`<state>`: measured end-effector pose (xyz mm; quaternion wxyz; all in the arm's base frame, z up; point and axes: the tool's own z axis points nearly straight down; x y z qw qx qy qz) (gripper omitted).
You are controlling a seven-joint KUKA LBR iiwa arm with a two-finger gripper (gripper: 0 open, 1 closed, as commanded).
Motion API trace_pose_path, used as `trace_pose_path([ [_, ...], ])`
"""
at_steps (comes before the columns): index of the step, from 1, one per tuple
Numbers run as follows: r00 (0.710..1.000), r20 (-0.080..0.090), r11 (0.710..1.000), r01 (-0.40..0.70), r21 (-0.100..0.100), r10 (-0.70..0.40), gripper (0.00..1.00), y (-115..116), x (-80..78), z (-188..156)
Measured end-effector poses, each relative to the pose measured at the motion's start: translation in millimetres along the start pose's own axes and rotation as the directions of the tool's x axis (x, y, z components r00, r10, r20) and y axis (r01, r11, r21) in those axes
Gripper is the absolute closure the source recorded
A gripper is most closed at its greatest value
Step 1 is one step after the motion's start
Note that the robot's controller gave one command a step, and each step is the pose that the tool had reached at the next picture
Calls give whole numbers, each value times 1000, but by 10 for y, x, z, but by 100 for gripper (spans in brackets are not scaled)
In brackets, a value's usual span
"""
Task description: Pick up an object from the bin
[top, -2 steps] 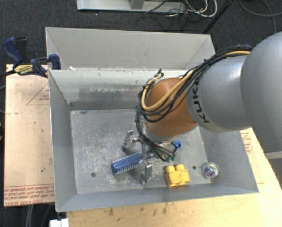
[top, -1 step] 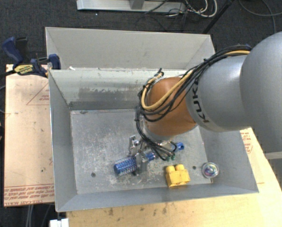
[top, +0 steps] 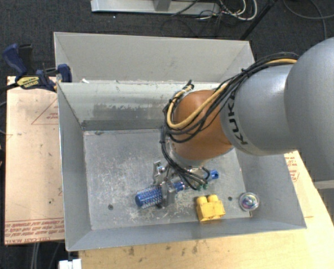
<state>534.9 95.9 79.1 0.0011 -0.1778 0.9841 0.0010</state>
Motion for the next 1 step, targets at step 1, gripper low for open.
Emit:
trace_pose_path([
  [1, 1000, 6, 1000, -2, 2, 2, 100, 6, -21, -825],
])
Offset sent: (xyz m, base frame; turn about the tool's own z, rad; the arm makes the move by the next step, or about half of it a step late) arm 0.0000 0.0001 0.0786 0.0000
